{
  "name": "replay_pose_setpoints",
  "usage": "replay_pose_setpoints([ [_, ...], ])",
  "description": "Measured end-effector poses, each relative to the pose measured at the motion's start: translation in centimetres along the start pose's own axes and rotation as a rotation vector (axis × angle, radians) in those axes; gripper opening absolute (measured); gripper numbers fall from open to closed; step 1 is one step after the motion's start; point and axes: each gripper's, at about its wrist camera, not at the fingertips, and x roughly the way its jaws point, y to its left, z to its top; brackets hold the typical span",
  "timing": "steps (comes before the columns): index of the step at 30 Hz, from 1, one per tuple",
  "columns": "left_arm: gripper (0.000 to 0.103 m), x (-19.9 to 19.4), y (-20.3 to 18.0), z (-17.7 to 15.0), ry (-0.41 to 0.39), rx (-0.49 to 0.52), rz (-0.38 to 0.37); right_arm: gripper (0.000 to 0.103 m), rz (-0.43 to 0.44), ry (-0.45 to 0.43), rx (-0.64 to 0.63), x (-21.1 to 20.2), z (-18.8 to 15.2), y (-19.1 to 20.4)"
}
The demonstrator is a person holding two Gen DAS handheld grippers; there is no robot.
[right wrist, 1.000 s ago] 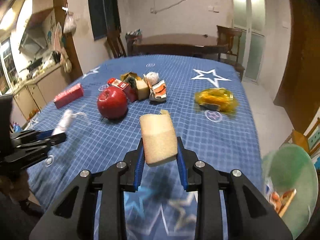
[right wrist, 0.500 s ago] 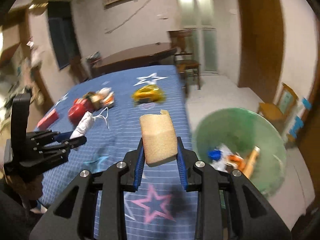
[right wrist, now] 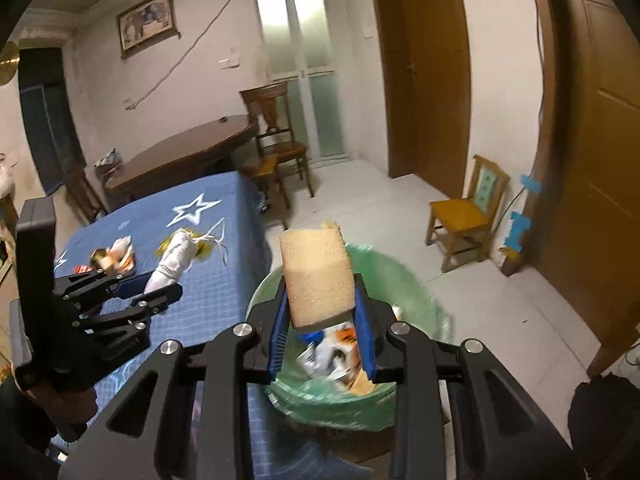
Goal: Collect trash
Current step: 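Carry the sponge block and rope bundle over the green bin, then hold the sponge block and rope bundle above the bin opening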
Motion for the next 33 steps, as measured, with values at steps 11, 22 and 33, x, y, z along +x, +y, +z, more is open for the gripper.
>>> replay_pose_setpoints([
  [11,0.028,3.3,-4.3,5.6,-0.008,0.075,-0.042,0.028,-0.057,0.017,0.031,1.6,2.5,-3.1],
  [22,0.028,7.6,-4.6,5.4,0.033,0.121,-0.066,0.028,-0.050,0.112,0.079,5.0,1.5,-4.6],
  [33,0.028,9.7,-4.6,4.8,0.057,0.126,-0.068,0.028,-0.056,0.143,0.053,6.1,1.3,-4.1],
])
